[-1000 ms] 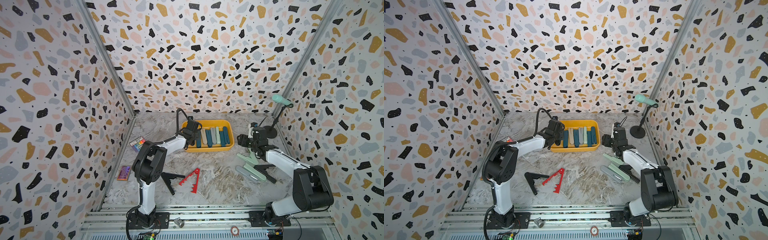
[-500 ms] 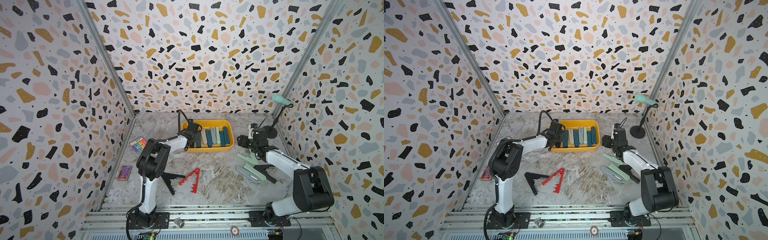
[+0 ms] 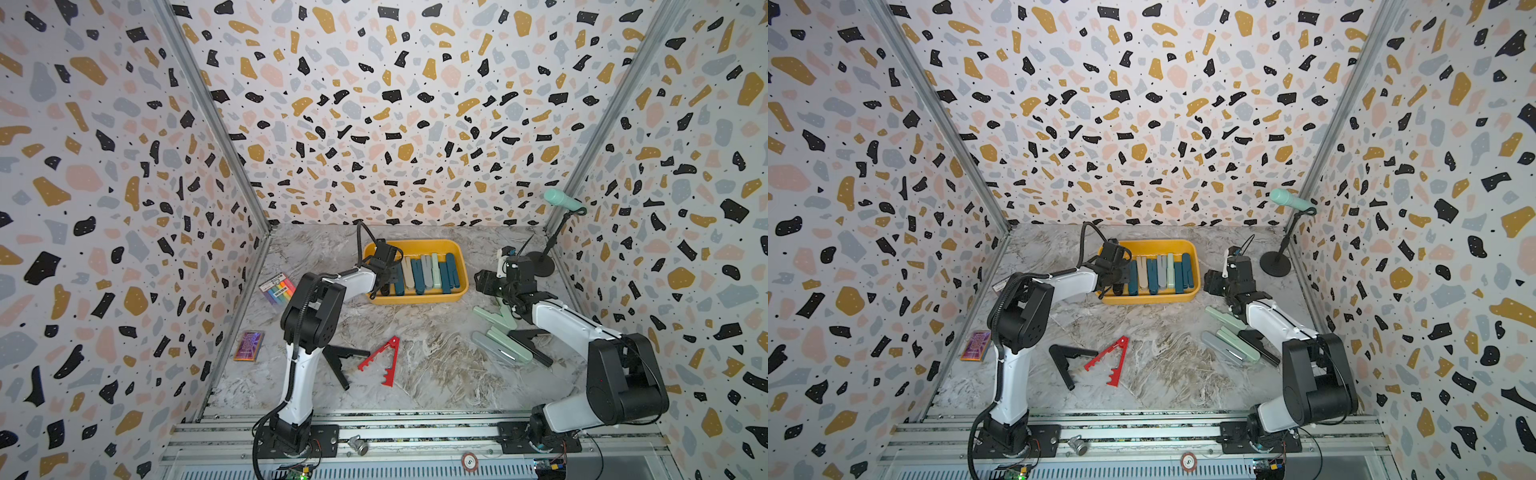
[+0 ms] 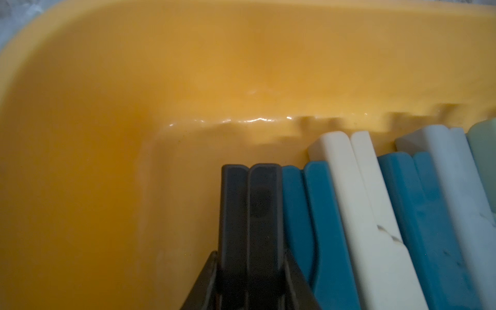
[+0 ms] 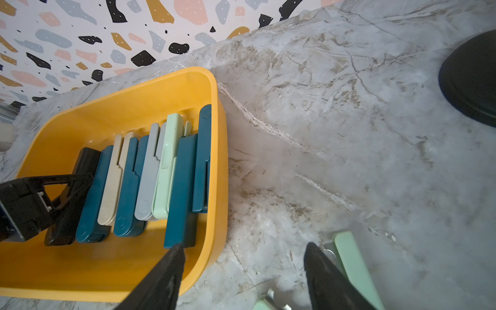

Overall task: Put the pruning pliers into the storage box
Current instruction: Place the pruning pliers in the storage box.

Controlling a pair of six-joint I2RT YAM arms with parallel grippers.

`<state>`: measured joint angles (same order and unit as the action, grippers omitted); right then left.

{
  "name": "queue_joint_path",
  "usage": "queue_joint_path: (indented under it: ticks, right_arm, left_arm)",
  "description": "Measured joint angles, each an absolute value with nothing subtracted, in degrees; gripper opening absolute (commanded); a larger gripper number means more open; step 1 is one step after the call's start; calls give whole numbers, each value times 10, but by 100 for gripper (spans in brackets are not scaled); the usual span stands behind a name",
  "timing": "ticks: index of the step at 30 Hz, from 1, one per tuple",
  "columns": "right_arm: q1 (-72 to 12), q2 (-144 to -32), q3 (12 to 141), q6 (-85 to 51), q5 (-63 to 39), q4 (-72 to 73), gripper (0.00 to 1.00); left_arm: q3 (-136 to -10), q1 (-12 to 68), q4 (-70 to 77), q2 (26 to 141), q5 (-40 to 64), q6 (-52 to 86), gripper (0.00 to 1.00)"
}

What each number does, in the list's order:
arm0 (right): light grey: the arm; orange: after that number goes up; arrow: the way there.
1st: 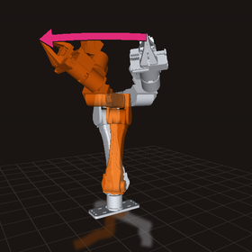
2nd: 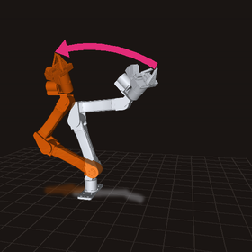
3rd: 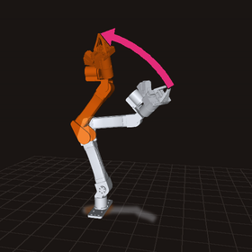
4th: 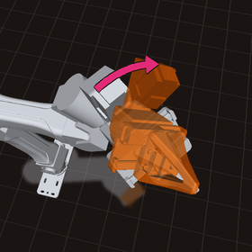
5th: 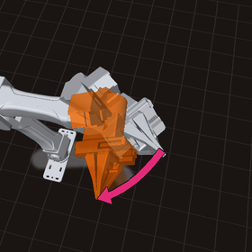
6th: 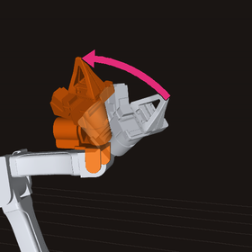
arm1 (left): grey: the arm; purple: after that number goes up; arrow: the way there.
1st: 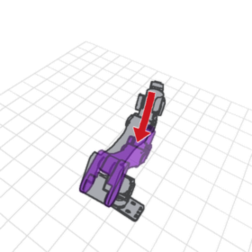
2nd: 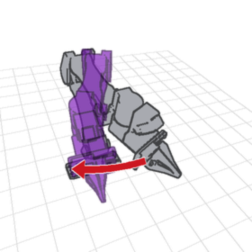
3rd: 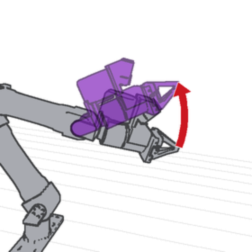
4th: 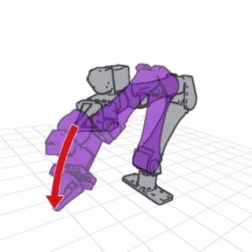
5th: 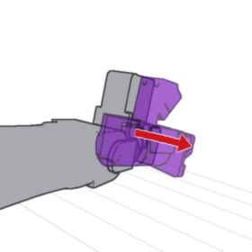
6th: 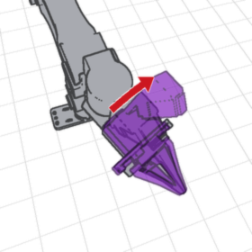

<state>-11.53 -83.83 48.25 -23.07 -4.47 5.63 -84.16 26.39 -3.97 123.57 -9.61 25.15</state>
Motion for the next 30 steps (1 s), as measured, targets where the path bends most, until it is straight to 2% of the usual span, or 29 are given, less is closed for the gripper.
queue_joint_path:
  ticks: [5,14,30]
  right_arm:
    - [-115,-838,482,-231,-44,56,72]
    - [-115,-838,482,-231,-44,56,72]
    - [-115,-838,482,-231,-43,56,72]
  left_arm:
    - [-842,259,-38,1236,-79,262,25]
    - [-842,253,-38,1236,-62,271,39]
    - [-842,245,-42,1236,-54,272,45]
